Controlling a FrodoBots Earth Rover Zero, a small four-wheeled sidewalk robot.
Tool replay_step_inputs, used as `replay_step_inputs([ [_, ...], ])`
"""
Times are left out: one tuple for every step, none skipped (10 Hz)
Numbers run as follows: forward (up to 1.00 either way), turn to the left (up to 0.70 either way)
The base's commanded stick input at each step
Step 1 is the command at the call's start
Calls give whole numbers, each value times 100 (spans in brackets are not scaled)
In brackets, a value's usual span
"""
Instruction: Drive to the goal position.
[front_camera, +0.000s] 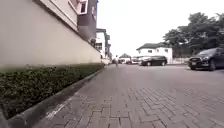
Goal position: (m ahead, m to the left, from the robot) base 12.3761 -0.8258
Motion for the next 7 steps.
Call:
replay_step_inputs([
  [70, 0],
  [70, 0],
  [70, 0],
  [70, 0],
  [70, 0],
  [70, 0],
  [70, 0],
])
